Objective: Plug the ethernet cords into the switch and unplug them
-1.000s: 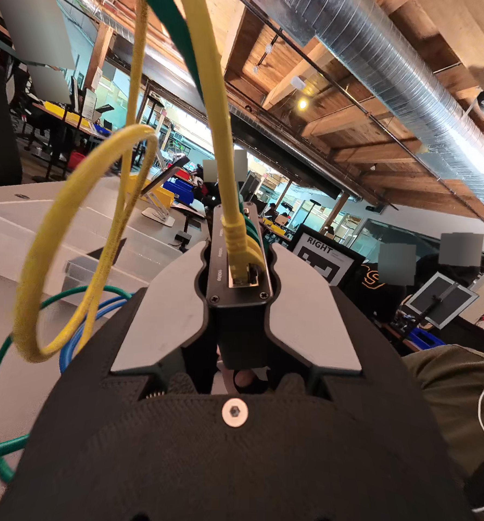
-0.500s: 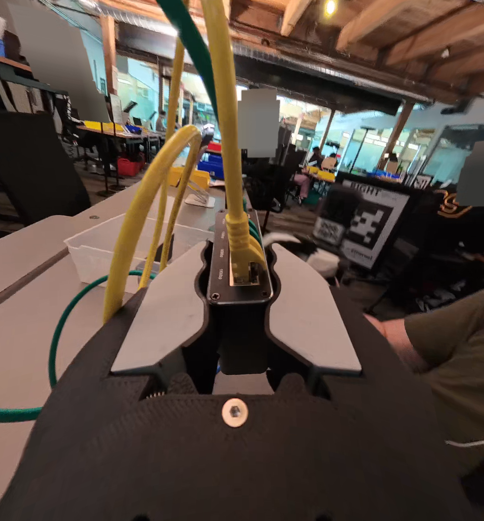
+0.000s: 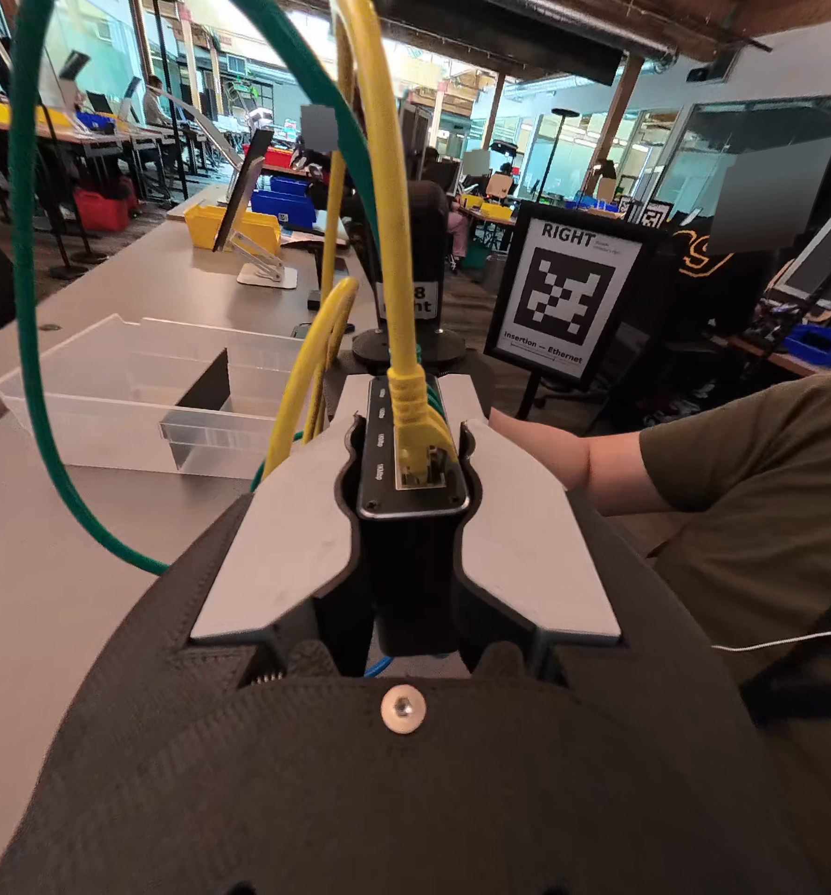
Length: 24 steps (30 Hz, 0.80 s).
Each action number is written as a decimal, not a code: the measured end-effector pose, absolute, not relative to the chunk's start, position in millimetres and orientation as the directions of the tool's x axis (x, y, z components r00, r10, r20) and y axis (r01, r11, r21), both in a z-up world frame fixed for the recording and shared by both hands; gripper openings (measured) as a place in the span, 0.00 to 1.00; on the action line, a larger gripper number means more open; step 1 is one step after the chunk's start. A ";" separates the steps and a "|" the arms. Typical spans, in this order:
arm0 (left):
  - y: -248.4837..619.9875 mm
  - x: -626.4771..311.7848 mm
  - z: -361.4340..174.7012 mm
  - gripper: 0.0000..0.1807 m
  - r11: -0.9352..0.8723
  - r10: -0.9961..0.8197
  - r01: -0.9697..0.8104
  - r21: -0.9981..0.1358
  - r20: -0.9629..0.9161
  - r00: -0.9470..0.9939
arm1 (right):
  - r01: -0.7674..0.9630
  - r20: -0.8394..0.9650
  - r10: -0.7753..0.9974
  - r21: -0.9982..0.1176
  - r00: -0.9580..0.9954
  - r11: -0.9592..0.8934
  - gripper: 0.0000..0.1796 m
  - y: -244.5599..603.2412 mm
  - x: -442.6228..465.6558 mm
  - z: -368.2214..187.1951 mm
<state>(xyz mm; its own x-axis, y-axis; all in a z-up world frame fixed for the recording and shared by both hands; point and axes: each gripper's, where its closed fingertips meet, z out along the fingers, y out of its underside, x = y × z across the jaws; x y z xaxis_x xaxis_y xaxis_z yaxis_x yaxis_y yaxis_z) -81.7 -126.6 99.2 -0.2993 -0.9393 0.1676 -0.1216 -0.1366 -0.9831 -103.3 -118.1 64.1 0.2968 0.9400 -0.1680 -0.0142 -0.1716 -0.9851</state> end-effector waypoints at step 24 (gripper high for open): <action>-83.3 -123.8 135.1 0.37 -0.070 -0.995 0.050 -0.996 0.066 -0.074 | 0.106 0.061 0.814 -0.994 0.577 0.000 0.18 -64.0 -26.4 186.7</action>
